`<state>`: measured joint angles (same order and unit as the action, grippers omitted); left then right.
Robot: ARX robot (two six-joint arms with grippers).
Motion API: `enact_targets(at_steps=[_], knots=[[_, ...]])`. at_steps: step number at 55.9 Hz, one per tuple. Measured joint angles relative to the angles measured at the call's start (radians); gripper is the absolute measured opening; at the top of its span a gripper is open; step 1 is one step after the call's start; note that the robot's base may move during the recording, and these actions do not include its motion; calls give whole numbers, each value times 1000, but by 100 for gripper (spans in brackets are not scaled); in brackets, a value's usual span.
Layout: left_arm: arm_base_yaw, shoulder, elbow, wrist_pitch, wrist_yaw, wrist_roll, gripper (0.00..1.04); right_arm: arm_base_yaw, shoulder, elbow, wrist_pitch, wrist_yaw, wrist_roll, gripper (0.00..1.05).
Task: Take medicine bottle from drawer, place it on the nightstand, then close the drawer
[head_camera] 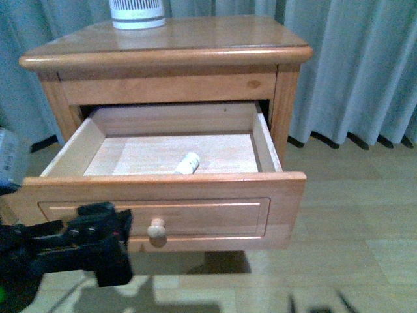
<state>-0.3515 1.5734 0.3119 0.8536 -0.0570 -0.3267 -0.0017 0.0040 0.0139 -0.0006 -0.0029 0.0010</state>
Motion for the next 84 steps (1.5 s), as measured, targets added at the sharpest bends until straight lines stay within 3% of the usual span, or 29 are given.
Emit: enact_targets(at_steps=[8,16,20,23,29,33,43,84], knots=[[140,-305,16,-304,160,25,98,0,0,0,0,0,0,98],[237,-689,61,-625,246,79,97,0,0,0,0,0,0,98],[211,-872,-1,-542,16,196,82,0,0,0,0,0,0,98],[219,-986,-41,-541,-56,253,71,0,0,0,0,0,0,98],[241,-1054,-98,-541,-49,289,52,0,0,0,0,0,0,98],[306,-1084,-139,-545,47,306,36,0,0,0,0,1,0,98],[346,-1155,-188,-555,57,312,3,0,0,0,0,0,0,98],[347,-1388,-303,-665,54,316,4,0,0,0,0,-3,0,98]])
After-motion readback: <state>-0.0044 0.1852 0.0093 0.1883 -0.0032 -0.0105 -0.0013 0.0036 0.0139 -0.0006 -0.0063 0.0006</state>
